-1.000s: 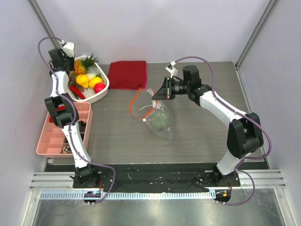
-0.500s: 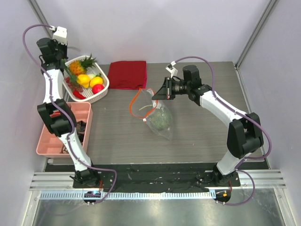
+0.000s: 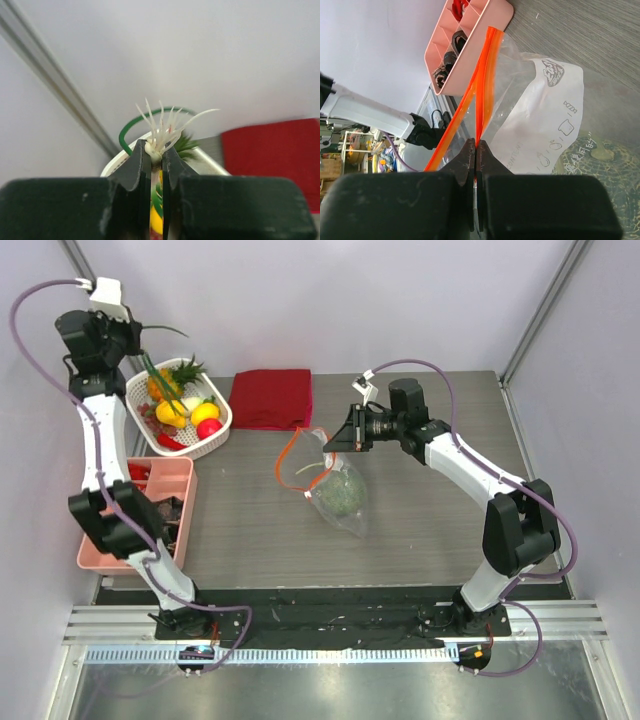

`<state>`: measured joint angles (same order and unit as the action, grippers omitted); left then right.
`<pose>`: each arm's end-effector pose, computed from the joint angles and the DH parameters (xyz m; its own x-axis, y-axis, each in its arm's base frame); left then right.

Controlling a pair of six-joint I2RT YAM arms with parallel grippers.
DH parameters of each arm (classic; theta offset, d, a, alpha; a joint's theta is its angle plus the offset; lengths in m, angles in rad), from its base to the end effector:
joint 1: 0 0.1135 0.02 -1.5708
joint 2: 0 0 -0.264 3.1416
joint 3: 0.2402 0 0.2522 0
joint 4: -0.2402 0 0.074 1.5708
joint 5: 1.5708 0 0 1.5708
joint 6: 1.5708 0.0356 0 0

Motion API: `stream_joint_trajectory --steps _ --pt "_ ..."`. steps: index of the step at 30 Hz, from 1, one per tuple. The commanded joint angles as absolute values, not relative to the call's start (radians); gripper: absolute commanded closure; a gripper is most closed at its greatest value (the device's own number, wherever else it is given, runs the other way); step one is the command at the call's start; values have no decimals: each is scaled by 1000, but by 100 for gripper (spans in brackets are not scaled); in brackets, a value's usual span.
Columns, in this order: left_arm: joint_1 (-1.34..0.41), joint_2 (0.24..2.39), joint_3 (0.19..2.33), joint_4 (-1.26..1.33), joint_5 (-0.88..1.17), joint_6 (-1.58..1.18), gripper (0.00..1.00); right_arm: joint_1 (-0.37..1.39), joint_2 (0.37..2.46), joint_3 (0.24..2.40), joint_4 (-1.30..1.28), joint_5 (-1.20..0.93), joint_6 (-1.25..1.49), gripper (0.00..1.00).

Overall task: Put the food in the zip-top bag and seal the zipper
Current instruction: Pick up the fake vegetable from the bin, then place the fake vegetable in the zipper food storage bag.

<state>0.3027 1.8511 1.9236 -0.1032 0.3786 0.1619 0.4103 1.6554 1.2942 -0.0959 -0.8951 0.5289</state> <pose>0.4240 0.1186 0.4415 -0.0167 0.1517 -0.9883 0.0794 0.9855 0.1499 0.3365 0.1767 0.3036 -0.7993 -0.0035 -0.6010 -0.5655 0.3429 0.7501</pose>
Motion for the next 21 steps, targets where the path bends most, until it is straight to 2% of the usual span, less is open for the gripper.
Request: stream_joint_trajectory --steps 1,7,14,16,21 --pt "288 1649 1882 -116 578 -87 100 408 1597 1304 -31 -899 547 99" --pt "247 1452 1728 -130 754 -267 100 443 1588 1276 249 -931 771 99" --pt "183 1322 1700 -129 815 -393 100 483 1603 1282 575 -948 1084 99" --pt "175 1312 1712 -124 831 -436 100 483 1608 1279 591 -950 1104 99" --pt "131 1299 1686 -85 899 -570 100 483 1618 1200 471 -939 956 99"
